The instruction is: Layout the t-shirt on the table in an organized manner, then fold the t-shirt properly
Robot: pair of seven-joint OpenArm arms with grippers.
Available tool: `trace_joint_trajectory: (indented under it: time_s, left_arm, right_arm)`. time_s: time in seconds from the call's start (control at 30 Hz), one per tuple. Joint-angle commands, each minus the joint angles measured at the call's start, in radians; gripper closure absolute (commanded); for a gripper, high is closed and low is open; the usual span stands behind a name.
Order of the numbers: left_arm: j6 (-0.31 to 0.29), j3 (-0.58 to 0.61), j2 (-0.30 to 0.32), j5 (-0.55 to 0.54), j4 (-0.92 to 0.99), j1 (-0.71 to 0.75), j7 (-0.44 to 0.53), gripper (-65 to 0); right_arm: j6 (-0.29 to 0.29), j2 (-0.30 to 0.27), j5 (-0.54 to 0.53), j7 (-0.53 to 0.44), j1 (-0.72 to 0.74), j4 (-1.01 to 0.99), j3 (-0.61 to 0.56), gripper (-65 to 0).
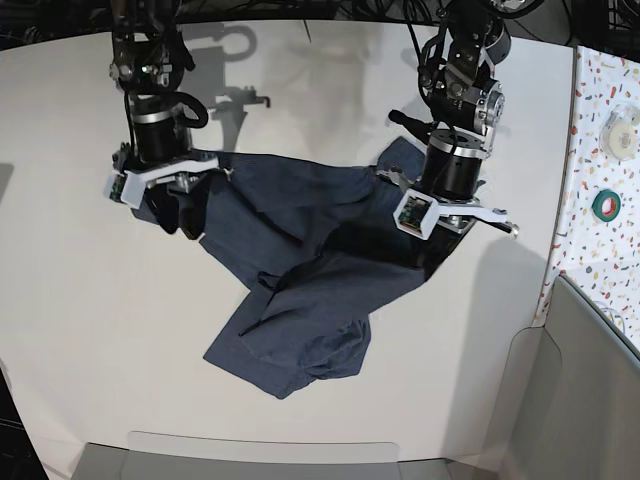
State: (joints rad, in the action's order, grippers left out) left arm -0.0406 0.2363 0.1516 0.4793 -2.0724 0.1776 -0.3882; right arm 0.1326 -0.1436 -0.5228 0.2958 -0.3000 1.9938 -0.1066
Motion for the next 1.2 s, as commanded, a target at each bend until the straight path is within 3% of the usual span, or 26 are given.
trace_joint_trajectory:
  time_s: [0.0, 0.17, 0.43, 0.73, 0.97, 1.17]
  left_arm:
    - [0.017, -0.019, -0.001, 0.002, -0.021, -0.011, 0.048, 0.0]
    - [0.017, -0.116, -0.002, 0.000, -0.021, -0.014, 0.099, 0.0]
    - [0.018, -0.240, -0.008, -0.001, -0.021, -0.056, 0.113, 0.0]
    - [0.018, -0.234, -0.013, -0.001, -0.021, -0.051, 0.111, 0.0]
    - [0.018, -0.232, -0.014, -0.001, -0.021, -0.054, 0.111, 0.0]
    - [0.018, -0.237, -0.014, -0.001, -0.021, -0.051, 0.108, 0.0]
  right_arm:
    - [-0.004, -0.001, 0.002, -0.019, 0.028, -0.006, -0.015, -22.7]
    - [-0.001, 0.035, -0.017, -0.019, 0.153, -0.155, -0.075, -22.7]
    - [-0.008, 0.103, -0.268, -0.019, 0.310, -0.405, -0.081, -22.7]
    - [-0.009, 0.178, -0.406, -0.019, 0.425, -0.483, -0.084, -22.7]
    - [-0.014, 0.206, -0.508, -0.027, 0.491, -0.509, -0.172, -22.7]
    - [-0.181, 0.267, -0.681, -0.025, 0.514, -0.675, -0.143, -22.7]
